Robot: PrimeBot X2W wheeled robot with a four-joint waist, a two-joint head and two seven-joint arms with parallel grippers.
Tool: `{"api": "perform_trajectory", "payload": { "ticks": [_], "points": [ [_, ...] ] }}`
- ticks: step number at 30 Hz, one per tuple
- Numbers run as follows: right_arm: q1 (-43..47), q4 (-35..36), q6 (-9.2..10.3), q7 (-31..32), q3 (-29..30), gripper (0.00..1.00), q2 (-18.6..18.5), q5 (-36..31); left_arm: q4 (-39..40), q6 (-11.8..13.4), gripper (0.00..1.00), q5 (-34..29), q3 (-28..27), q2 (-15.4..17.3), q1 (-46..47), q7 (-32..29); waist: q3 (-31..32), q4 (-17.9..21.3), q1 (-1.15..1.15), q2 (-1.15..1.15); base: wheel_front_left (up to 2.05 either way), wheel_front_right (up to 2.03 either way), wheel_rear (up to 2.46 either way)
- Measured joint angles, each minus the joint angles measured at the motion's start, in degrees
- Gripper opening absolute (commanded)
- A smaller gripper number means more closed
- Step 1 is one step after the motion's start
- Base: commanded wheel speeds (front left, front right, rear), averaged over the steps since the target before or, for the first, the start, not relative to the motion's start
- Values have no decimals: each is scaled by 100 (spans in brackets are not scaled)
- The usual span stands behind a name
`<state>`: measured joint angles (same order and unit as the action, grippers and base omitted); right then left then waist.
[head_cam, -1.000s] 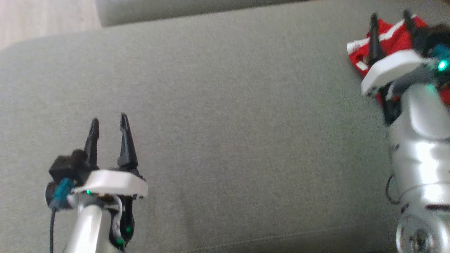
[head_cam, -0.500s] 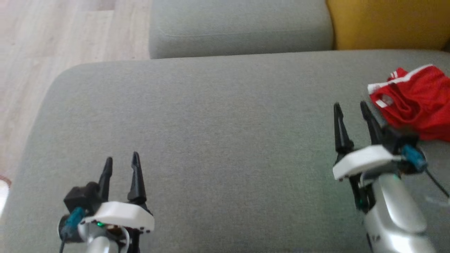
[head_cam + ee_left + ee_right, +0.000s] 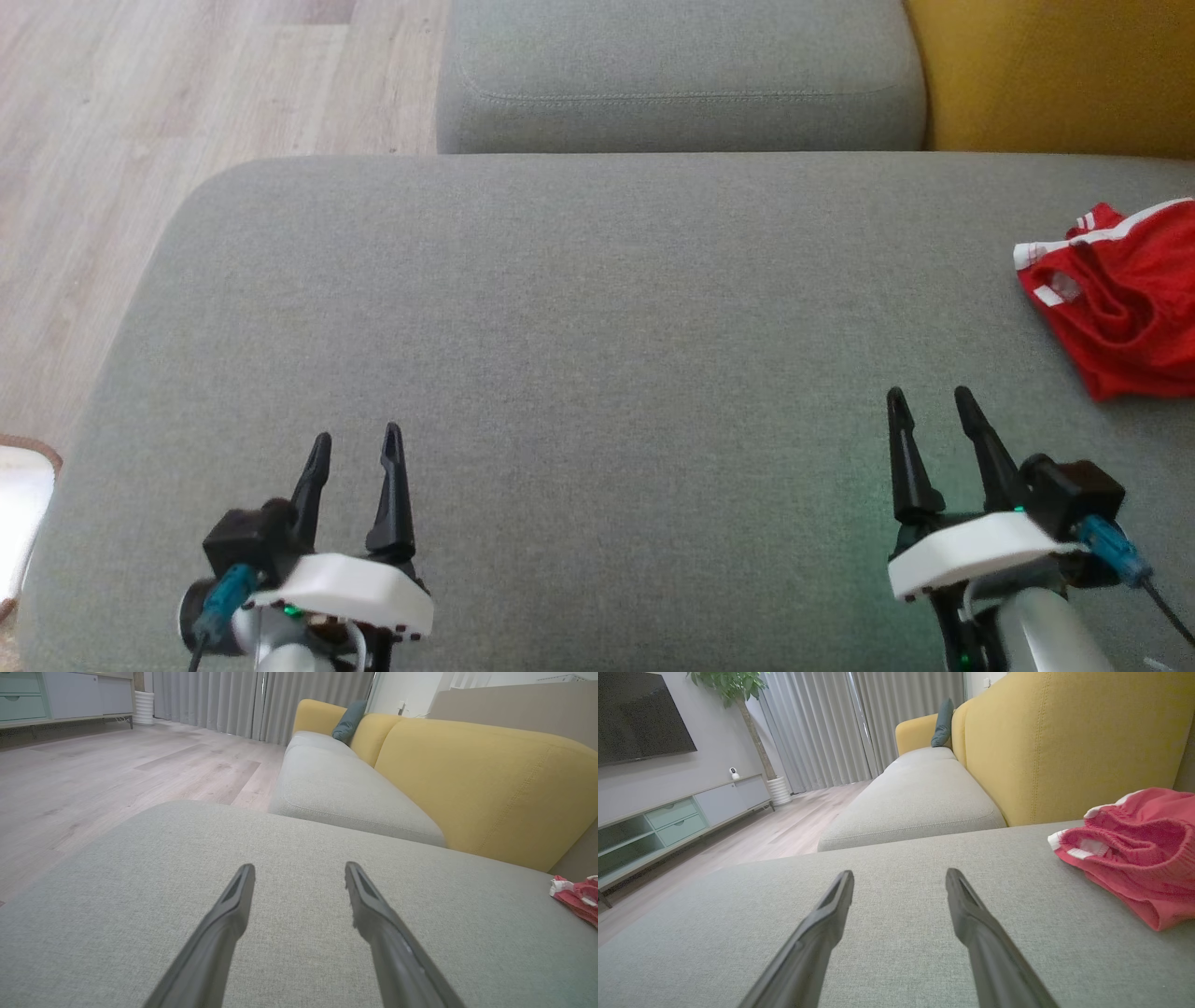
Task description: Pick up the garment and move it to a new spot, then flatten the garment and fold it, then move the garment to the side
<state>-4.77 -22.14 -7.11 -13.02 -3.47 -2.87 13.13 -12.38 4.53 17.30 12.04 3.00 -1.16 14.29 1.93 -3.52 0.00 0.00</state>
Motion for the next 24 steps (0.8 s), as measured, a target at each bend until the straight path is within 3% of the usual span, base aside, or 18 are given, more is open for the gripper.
{"api": "perform_trajectory", "payload": {
  "ticks": [21,22,24],
  "points": [
    [207,455,0,178,97,100,14,-9,-147,-4,100,9,33,-1,14,-2,-38,29,0,0,0,0,0],
    [212,376,1,178,90,0,15,-9,-230,-4,0,9,33,-1,2,-13,-37,29,0,0,0,0,0],
    [286,185,1,178,79,0,25,-8,-415,-4,0,10,34,-1,-97,-16,-38,29,0,0,0,0,0]
  ]
}}
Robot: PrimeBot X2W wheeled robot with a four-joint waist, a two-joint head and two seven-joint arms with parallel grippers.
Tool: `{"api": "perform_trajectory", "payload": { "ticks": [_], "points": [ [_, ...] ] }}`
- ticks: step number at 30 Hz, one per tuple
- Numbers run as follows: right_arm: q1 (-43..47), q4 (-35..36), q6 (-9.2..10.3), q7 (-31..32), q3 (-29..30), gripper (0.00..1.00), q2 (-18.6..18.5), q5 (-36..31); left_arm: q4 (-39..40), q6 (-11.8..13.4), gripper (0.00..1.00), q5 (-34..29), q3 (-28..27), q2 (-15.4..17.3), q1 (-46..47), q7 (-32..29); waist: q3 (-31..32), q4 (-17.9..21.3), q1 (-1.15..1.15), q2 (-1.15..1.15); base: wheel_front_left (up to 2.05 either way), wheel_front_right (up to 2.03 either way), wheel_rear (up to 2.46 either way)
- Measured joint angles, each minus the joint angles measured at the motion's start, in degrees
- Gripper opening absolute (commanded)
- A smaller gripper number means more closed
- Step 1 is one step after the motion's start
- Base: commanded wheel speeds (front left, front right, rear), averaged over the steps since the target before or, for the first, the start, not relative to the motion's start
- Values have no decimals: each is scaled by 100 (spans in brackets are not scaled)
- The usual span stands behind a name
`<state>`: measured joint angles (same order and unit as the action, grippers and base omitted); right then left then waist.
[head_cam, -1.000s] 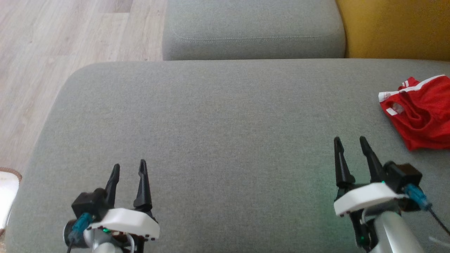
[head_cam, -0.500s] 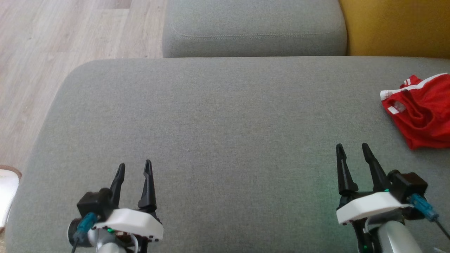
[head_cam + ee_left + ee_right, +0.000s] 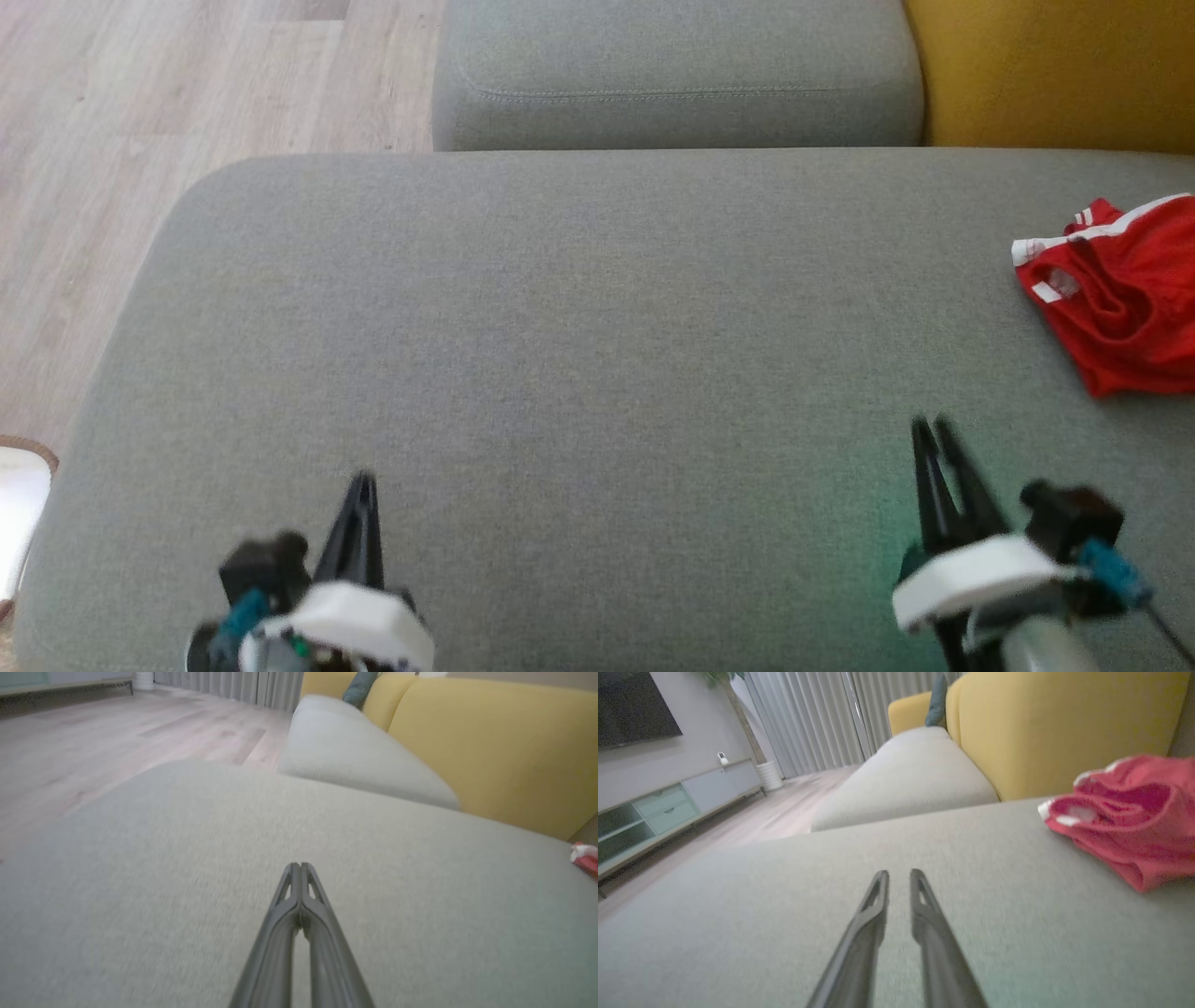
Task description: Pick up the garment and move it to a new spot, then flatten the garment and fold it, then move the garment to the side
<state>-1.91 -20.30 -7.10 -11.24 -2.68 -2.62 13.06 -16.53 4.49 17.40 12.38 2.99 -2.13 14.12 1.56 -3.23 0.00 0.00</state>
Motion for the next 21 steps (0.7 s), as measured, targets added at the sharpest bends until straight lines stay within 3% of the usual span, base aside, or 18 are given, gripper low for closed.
{"api": "perform_trajectory", "payload": {
  "ticks": [5,21],
  "points": [
    [292,-279,0,22,-15,0,8,65,-266,-1,0,73,-2,0,-288,-44,-4,6,0,0,0,0,0],
    [261,-214,0,236,114,0,8,1073,-244,-144,0,1053,-179,2,-220,-270,-25,48,0,0,0,0,0]
  ]
}}
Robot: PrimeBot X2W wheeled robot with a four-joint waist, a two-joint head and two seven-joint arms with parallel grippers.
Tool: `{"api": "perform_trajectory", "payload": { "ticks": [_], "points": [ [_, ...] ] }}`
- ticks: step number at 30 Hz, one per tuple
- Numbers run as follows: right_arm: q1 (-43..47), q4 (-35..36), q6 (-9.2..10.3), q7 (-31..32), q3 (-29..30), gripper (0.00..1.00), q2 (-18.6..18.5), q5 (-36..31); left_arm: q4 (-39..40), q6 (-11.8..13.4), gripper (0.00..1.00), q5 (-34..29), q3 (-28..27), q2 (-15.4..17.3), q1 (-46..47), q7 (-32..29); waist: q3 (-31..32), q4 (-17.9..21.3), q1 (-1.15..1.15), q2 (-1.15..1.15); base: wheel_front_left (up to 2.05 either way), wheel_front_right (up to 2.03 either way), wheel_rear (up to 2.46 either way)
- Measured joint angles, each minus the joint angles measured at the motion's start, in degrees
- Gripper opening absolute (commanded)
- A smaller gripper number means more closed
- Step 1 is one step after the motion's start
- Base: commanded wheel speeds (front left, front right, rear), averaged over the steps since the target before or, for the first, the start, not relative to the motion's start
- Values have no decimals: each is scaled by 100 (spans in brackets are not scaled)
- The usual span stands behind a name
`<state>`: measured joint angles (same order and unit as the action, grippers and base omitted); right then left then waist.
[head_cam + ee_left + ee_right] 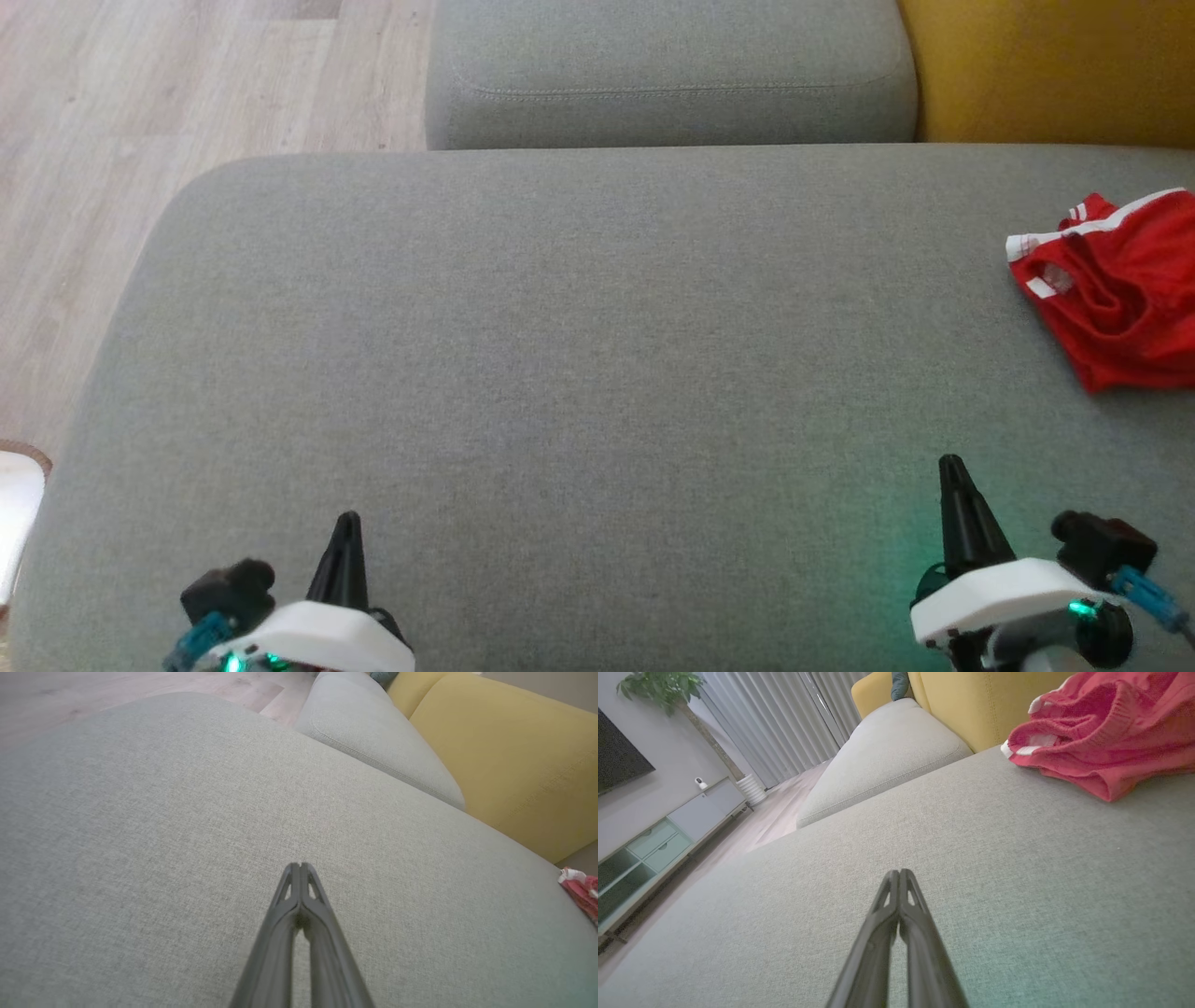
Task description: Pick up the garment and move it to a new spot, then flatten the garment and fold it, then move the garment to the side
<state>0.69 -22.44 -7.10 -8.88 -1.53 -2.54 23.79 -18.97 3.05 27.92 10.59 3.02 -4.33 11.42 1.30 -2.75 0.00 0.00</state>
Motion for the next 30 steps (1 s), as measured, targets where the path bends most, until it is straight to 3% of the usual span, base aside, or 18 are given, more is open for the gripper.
{"api": "perform_trajectory", "payload": {
  "ticks": [30],
  "points": [
    [-29,176,0,446,246,0,1,1939,57,-289,0,1853,-391,1,144,-487,-43,79,0,0,0,0,0]
  ]
}}
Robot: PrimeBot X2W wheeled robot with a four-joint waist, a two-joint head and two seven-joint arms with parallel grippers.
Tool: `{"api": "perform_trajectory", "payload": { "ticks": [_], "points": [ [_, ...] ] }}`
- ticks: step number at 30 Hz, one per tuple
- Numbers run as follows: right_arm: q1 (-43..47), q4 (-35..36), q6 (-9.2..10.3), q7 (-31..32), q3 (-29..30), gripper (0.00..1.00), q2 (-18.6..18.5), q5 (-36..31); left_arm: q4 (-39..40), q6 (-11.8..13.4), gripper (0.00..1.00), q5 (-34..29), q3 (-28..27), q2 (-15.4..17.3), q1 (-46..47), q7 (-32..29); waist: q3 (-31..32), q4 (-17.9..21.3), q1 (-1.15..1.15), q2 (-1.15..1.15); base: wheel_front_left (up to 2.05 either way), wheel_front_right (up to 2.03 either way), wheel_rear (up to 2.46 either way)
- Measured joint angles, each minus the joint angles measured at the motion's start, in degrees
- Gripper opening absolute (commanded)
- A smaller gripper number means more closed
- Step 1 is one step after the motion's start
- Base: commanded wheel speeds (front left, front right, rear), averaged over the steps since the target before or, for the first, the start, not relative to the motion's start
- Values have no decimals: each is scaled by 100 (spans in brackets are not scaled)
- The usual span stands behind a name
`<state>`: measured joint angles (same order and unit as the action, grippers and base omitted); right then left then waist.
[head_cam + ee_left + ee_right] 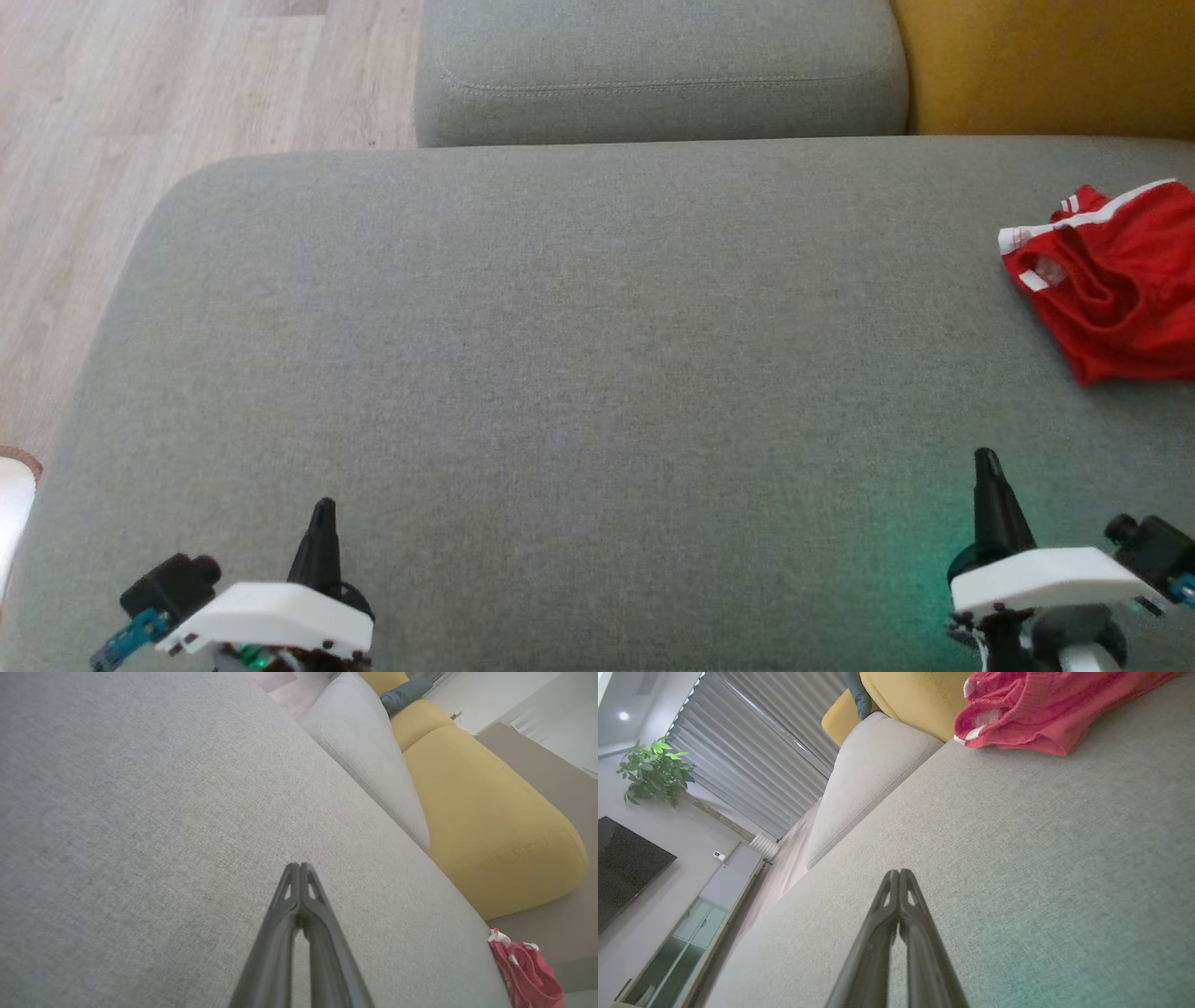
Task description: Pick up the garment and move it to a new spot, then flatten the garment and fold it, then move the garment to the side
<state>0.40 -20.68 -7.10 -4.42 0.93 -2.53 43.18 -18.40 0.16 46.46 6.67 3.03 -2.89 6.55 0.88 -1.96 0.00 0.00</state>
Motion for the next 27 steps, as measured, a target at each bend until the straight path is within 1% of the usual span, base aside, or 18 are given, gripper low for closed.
{"api": "perform_trajectory", "payload": {
  "ticks": [27],
  "points": [
    [-115,148,0,354,227,0,0,1637,93,-230,0,1547,-361,-1,218,-403,-36,67,0,0,0,0,0]
  ]
}}
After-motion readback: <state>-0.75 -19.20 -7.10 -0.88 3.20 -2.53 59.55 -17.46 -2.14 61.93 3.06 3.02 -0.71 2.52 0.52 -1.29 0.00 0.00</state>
